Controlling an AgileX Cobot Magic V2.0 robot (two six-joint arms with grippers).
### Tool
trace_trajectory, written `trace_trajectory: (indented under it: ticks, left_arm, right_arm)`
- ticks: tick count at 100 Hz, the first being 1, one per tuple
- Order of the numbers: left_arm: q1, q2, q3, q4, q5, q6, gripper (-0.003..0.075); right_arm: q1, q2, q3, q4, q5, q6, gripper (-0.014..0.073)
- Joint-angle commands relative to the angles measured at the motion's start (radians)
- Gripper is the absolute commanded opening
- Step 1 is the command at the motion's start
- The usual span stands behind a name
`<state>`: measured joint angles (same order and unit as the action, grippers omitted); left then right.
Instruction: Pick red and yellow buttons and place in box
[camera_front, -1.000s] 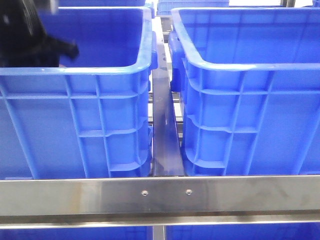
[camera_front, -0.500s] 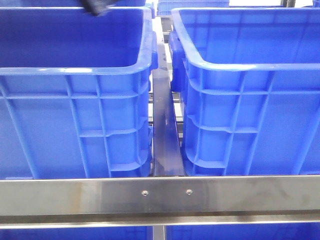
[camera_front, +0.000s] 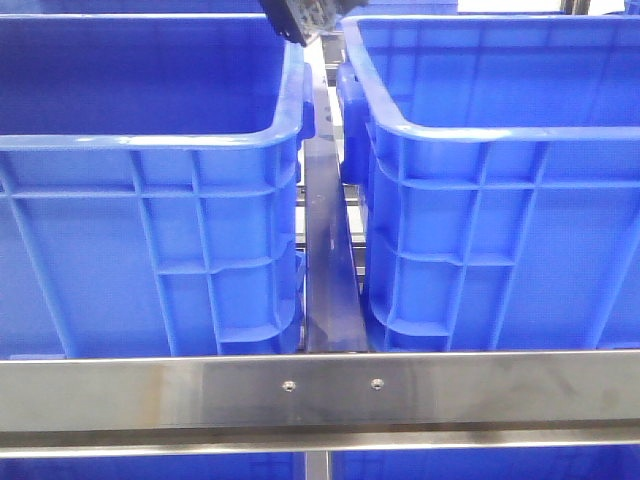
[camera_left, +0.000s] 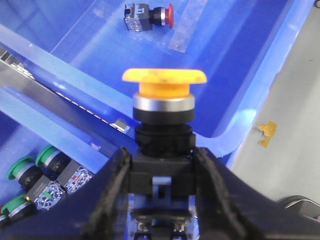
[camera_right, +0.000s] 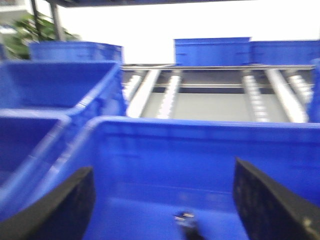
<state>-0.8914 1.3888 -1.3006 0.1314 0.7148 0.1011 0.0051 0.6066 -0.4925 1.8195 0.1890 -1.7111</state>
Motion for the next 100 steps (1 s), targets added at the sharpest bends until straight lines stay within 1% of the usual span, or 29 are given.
trace_trajectory:
  ticks: [1, 11, 18, 26, 33, 43, 51, 61, 69, 84, 93, 100]
  left_arm:
    - [-0.007, -0.030, -0.026, 0.000, -0.074, -0.001, 0.0148]
    - [-0.007, -0.030, -0.026, 0.000, -0.074, -0.001, 0.0148]
    - [-0.007, -0.030, -0.026, 0.000, -0.074, -0.001, 0.0148]
    - [-0.007, -0.030, -0.026, 0.000, -0.074, -0.001, 0.0148]
    - [-0.007, -0.030, -0.026, 0.000, -0.074, -0.001, 0.0148]
    - [-0.007, -0.030, -0.026, 0.000, -0.074, -0.001, 0.0148]
    - [-0.007, -0.030, -0.026, 0.000, -0.074, -0.001, 0.0148]
    - [-0.007, -0.030, -0.026, 0.000, -0.074, -0.001, 0.0148]
    - [-0.007, -0.030, -0.026, 0.000, -0.074, -0.001, 0.0148]
    - [-0.007, -0.030, -0.026, 0.000, -0.074, -0.001, 0.0148]
    - [-0.007, -0.030, -0.026, 0.000, -0.074, -0.001, 0.0148]
    - [-0.007, -0.030, -0.026, 0.000, -0.072, -0.001, 0.0148]
  right_arm:
    - [0.020, 0.058, -0.075, 0.098, 0.131, 0.129, 0.0643]
    - [0.042, 0.144, -0.133, 0.078, 0.271, 0.294, 0.0640]
    - [0.053, 0.220, -0.177, 0.029, 0.385, 0.436, 0.0640]
    - [0.058, 0.310, -0.233, -0.060, 0.531, 0.600, 0.0640]
    - [0.058, 0.394, -0.289, -0.139, 0.645, 0.709, 0.0640]
    - [0.058, 0.505, -0.362, -0.217, 0.779, 0.803, 0.0640]
    - [0.061, 0.589, -0.407, -0.241, 0.859, 0.842, 0.0640]
    - [0.081, 0.664, -0.438, -0.259, 0.901, 0.865, 0.0640]
    - [0.111, 0.705, -0.446, -0.261, 0.904, 0.865, 0.0640]
    - [0.170, 0.737, -0.446, -0.261, 0.860, 0.863, 0.0639]
    - [0.180, 0.742, -0.446, -0.261, 0.849, 0.857, 0.0591]
    - [0.180, 0.742, -0.447, -0.261, 0.848, 0.844, 0.0507]
